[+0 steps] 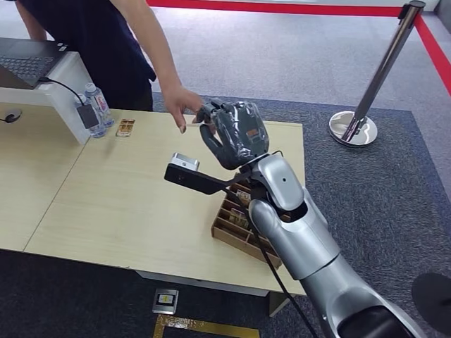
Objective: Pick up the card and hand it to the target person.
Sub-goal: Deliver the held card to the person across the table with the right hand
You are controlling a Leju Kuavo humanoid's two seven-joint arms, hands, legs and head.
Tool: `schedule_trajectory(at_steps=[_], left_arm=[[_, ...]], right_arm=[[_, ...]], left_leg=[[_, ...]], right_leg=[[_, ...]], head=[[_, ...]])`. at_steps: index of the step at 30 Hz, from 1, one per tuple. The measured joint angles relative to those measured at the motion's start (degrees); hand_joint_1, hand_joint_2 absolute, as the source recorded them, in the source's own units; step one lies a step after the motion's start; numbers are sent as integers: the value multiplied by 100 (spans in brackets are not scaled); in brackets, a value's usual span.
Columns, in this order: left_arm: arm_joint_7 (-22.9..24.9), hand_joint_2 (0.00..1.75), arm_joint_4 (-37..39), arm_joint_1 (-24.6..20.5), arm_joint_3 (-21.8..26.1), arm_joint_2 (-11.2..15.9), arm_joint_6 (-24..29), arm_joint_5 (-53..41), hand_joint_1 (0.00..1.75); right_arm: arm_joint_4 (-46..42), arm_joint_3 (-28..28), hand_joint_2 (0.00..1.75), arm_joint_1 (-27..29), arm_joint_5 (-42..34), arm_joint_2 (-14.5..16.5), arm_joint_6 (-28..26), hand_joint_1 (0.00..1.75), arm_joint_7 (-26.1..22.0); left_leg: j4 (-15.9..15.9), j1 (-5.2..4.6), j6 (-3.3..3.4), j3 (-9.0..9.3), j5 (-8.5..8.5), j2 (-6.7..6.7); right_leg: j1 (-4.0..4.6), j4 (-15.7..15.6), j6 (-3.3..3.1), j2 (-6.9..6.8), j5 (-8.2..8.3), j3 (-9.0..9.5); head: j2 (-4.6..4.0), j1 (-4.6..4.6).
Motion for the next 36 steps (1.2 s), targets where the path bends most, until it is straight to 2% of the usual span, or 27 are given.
schedule_trajectory(at_steps=[17,23,26,31,34,36], left_arm=[[47,0,0,2,-3,0,0,-16,0],[103,0,0,7,-1,0,11,1,0],[165,0,0,14,0,0,27,41,0],[214,0,0,42,10,-1,93,135,0],[241,0,0,62,16,-5,109,168,0],[248,0,0,79,31,-11,131,200,0]], right_arm=[[40,-55,175,56,-62,-9,-28,0,90],[-59,-188,175,292,-294,-87,-303,0,118],[-379,-270,175,700,-497,-199,-540,0,112],[-1324,-441,175,1808,-655,-498,-962,0,223],[-2007,-665,175,2651,-854,-665,-1218,0,272],[-2569,-940,175,3419,-1191,-725,-1256,0,178]], left_leg=[[1,0,0,0,0,0],[2,0,0,1,0,0],[3,0,1,1,-1,-4],[3,0,4,-1,-4,-10],[2,0,6,-1,-7,-14],[2,0,7,-5,-10,-16]], right_leg=[[0,0,0,0,0,-1],[0,-2,0,0,0,0],[0,-5,0,0,0,2],[0,-10,1,0,-1,-2],[0,-13,3,0,-3,-1],[0,-14,5,0,-5,-1]], head=[[0,0],[0,1],[0,2],[0,1],[0,1],[0,1]])
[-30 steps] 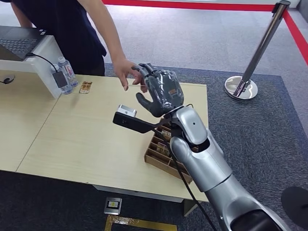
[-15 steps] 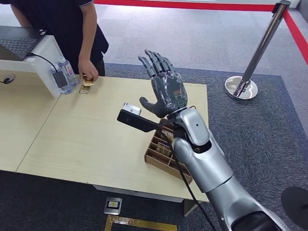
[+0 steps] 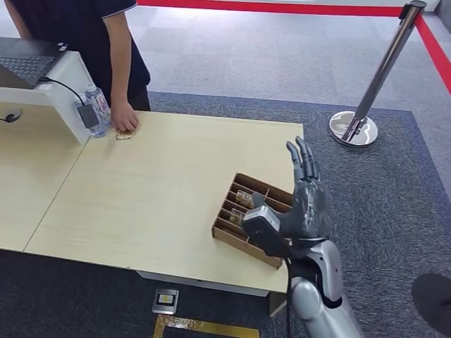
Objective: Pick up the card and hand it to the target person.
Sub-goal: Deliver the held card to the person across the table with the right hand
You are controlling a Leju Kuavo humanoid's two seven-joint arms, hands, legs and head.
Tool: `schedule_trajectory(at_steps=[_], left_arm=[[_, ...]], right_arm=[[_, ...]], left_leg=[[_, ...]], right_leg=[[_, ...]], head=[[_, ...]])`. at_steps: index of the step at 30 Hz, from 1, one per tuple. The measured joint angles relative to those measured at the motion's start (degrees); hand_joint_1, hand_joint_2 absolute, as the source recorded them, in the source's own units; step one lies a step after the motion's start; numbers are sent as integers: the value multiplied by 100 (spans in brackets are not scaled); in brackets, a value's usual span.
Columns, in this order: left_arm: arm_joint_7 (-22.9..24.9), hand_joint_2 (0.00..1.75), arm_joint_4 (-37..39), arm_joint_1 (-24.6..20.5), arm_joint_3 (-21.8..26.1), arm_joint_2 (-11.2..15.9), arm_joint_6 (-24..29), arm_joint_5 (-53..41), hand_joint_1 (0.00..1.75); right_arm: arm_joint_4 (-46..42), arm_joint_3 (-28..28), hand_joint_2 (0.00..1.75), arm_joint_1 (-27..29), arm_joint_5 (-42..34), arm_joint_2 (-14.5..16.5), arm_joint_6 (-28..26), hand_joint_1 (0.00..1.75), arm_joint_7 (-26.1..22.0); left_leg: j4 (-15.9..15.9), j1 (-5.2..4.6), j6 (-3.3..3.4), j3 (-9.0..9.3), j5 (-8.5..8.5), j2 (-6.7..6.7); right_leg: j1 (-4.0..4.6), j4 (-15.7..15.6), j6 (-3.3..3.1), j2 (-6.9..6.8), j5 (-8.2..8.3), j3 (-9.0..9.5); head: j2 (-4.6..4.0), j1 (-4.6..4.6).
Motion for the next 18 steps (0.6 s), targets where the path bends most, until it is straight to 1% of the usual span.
schedule_trajectory(at_steps=[2,5,8,10,12,14,16,18], left_arm=[[2,0,0,16,17,-4,27,34,0],[2,0,0,23,27,-8,40,54,0],[0,0,0,29,28,-9,40,55,0],[-4,0,0,29,34,-10,40,71,0],[-10,0,0,29,58,-16,44,96,0],[-21,0,0,26,94,-28,55,109,0],[-33,0,0,22,120,-46,67,110,0],[-44,0,0,21,131,-56,74,101,0]], right_arm=[[-562,-324,175,782,-490,-8,103,0,-224],[-1231,-779,175,1694,-1184,33,336,0,-535],[-1630,-1353,175,2327,-1416,183,542,0,-583],[-1666,-1874,175,2560,-1534,368,835,0,-579],[-1458,-2567,175,2616,-1668,593,1245,0,-627],[-833,-3389,175,2437,-1684,741,1500,0,-717],[235,-4254,175,2074,-1642,763,1498,0,-919],[1549,-5102,175,1651,-1743,679,1503,0,-1116]], left_leg=[[-1,0,-1,-6,-3,2],[-2,0,0,-7,-5,3],[-2,0,1,-5,-5,5],[-2,0,0,-1,-3,5],[-2,0,0,1,-1,5],[-1,0,2,3,2,5],[0,-3,9,5,7,4],[2,-8,15,7,11,4]], right_leg=[[0,0,0,0,-1,-4],[0,0,-1,0,-2,-8],[0,0,-2,0,-3,-6],[0,0,-1,0,-1,-2],[0,0,0,0,1,3],[0,-1,3,0,6,8],[0,-4,9,0,11,11],[-1,-7,14,0,15,12]], head=[[0,-1],[0,0],[0,-1],[0,-1],[0,-1],[0,-1],[0,1],[0,2]])
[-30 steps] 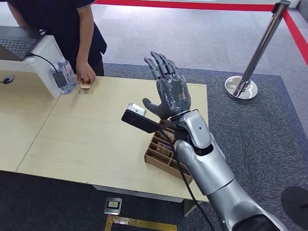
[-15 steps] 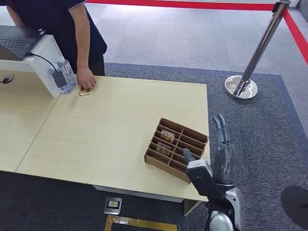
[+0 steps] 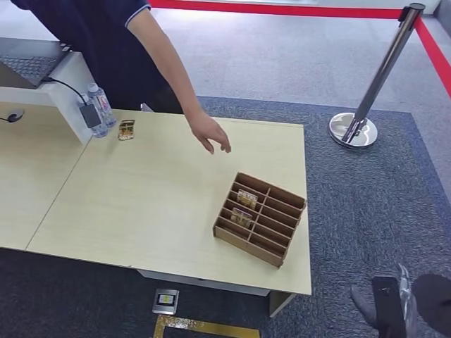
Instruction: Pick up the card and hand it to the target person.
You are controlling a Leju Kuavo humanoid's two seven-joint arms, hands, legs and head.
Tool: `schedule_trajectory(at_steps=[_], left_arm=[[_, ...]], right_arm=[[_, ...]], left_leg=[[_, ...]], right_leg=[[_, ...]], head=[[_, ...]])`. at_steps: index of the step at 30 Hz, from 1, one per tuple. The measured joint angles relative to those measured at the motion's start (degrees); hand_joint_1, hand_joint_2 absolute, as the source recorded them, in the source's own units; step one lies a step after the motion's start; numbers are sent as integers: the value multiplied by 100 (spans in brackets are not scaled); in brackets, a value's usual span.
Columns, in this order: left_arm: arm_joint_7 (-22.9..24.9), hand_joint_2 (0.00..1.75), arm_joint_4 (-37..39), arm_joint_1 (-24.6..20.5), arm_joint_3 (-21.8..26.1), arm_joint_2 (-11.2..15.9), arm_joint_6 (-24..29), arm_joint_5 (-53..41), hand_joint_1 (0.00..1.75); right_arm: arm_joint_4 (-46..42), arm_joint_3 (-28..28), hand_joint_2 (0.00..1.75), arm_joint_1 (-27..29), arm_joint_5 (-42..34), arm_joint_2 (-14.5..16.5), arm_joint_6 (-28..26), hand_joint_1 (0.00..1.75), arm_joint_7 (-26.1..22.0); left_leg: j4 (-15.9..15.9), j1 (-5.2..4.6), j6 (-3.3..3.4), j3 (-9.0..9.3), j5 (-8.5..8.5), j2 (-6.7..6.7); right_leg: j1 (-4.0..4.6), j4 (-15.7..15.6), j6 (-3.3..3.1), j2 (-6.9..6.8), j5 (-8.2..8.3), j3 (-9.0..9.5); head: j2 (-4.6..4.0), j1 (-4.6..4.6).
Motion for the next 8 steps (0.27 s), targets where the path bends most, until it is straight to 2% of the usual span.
schedule_trajectory(at_steps=[2,4,7,8], left_arm=[[-9,0,0,-7,2,-1,1,-17,0],[-11,0,0,-15,2,0,2,-27,0],[-2,0,0,-25,2,-1,2,-54,0],[1,0,0,-28,1,-1,1,-62,0]], right_arm=[[1408,-796,175,-383,-223,-152,69,0,17],[2638,-1433,175,-623,-361,-277,66,0,299],[3932,-2031,175,-782,-381,-329,45,0,1171],[4121,-2111,175,-804,-371,-328,42,0,1359]], left_leg=[[2,-2,2,1,0,0],[2,-1,2,-2,-1,-1],[-2,3,-1,-3,-2,1],[-3,4,-2,-3,-3,2]], right_leg=[[-3,-3,2,0,2,0],[-6,-3,1,0,2,-1],[-4,1,-6,0,-2,-5],[-3,2,-8,0,-3,-6]], head=[[0,-1],[0,-2],[0,-3],[0,-3]])
